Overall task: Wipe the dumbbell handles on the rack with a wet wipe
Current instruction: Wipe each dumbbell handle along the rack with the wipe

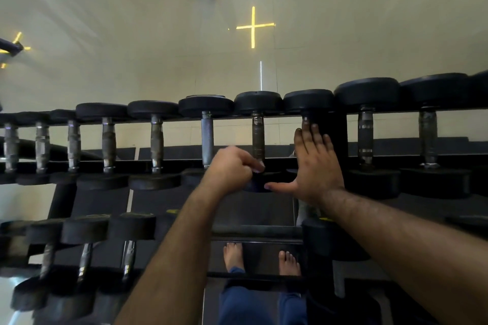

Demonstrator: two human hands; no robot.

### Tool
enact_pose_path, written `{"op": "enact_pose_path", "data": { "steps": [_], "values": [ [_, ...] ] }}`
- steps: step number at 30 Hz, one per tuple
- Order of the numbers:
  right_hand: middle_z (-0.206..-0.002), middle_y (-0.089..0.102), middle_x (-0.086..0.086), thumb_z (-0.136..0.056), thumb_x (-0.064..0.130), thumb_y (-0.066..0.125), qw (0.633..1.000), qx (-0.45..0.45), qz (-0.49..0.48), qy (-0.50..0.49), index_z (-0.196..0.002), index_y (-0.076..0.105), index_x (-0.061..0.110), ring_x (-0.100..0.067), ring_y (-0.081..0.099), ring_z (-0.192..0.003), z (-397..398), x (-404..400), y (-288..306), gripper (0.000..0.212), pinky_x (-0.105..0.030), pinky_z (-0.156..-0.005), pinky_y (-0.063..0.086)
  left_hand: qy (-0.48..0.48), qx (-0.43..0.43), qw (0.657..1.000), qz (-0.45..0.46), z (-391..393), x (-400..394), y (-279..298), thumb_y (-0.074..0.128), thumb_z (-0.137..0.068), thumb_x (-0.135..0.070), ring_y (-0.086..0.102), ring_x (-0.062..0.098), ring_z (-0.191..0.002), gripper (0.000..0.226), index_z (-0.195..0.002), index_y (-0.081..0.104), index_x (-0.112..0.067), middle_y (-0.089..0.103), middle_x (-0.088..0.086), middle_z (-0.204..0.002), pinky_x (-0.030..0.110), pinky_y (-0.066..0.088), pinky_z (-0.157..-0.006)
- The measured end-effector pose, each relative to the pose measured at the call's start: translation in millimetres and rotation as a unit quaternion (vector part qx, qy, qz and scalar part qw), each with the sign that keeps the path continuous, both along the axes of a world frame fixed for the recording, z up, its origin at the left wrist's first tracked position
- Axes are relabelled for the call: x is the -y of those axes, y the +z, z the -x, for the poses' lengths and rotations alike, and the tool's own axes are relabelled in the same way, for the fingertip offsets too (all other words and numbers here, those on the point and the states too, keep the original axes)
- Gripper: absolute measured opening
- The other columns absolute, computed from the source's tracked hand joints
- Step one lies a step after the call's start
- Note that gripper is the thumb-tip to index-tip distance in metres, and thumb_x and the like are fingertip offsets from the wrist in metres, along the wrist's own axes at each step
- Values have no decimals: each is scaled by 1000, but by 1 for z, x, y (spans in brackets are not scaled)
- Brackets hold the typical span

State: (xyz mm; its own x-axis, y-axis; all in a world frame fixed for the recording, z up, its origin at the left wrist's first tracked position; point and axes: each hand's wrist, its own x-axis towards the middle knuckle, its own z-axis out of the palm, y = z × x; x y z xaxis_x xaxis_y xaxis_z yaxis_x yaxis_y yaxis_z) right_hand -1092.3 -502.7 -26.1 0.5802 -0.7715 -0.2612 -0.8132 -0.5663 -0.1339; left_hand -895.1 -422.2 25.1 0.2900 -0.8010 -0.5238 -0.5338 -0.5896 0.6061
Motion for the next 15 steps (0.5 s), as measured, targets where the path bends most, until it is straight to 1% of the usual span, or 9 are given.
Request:
{"op": "enact_pose_path", "data": {
  "steps": [2, 3, 4, 5, 7, 8, 10, 12, 15],
  "values": [
    [-179, -13, -17, -61, 115, 31, 1000, 0, -3, -4, -171, 1, 5, -33, -15, -165, 0, -1, 1, 158, -52, -135, -1, 48, -77, 995, 34, -4, 15, 6, 65, -93, -4, 73, 4, -84, 32, -100, 85, -29, 80, -10, -100, 34, 64, -84],
    [-179, -12, -17, -60, 115, 33, 1000, 1, -2, -8, -171, 2, 5, -33, -15, -165, 0, -1, 0, 159, -52, -135, -1, 31, -63, 996, 59, -1, 26, 6, 63, -95, -3, 71, 1, -80, 33, -104, 84, -28, 79, -9, -105, 30, 63, -79],
    [-179, -12, -16, -60, 115, 34, 1000, 1, -2, -10, -171, 2, 5, -32, -14, -165, -1, -2, 1, 160, -52, -135, 0, -20, -30, 997, 72, 5, 36, 4, 62, -96, -3, 69, -1, -82, 34, -108, 83, -27, 79, -10, -107, 28, 62, -81],
    [-179, -11, -16, -59, 114, 36, 1000, 2, -4, -10, -171, 2, 5, -31, -14, -166, -1, -1, 1, 160, -52, -135, 0, -105, 12, 993, 61, 12, 46, 0, 63, -94, -4, 68, -1, -87, 35, -109, 82, -28, 78, -13, -108, 28, 61, -87],
    [-180, -10, -15, -57, 113, 38, 1000, 4, -5, -11, -171, 2, 5, -31, -14, -166, -1, -1, 1, 161, -51, -135, -1, -275, 83, 958, 0, 26, 52, -7, 66, -93, -9, 66, 6, -94, 34, -112, 81, -33, 76, -16, -107, 33, 59, -93],
    [-180, -10, -14, -56, 113, 39, 1000, 4, -5, -11, -171, 2, 5, -31, -13, -166, -1, -1, 1, 162, -51, -135, -1, -314, 95, 944, -28, 26, 52, -8, 67, -94, -11, 66, 9, -97, 33, -113, 80, -34, 74, -16, -108, 33, 58, -93],
    [-180, -8, -15, -57, 113, 40, 1000, 4, -5, -7, -171, 3, 5, -31, -12, -166, 0, -1, 1, 161, -51, -135, -1, -304, 92, 946, -70, 8, 49, 1, 66, -95, -11, 66, 10, -99, 31, -111, 81, -33, 73, -15, -109, 31, 56, -91],
    [-180, -7, -16, -60, 112, 39, 1000, 7, 3, -5, -171, 5, 4, -33, -11, -166, 1, -1, 0, 159, -53, -135, 2, -249, 103, 959, -87, -19, 43, 9, 70, -94, -11, 67, 7, -94, 25, -101, 82, -32, 73, -15, -100, 30, 56, -87],
    [-179, -8, -17, -60, 112, 37, 1000, 7, 2, -3, -171, 6, 4, -34, -11, -166, 2, -2, -1, 157, -54, -135, 4, -127, 127, 982, -50, -30, 31, 2, 77, -92, -20, 66, 4, -85, 12, -101, 82, -26, 72, -13, -94, 29, 58, -82]
  ]
}}
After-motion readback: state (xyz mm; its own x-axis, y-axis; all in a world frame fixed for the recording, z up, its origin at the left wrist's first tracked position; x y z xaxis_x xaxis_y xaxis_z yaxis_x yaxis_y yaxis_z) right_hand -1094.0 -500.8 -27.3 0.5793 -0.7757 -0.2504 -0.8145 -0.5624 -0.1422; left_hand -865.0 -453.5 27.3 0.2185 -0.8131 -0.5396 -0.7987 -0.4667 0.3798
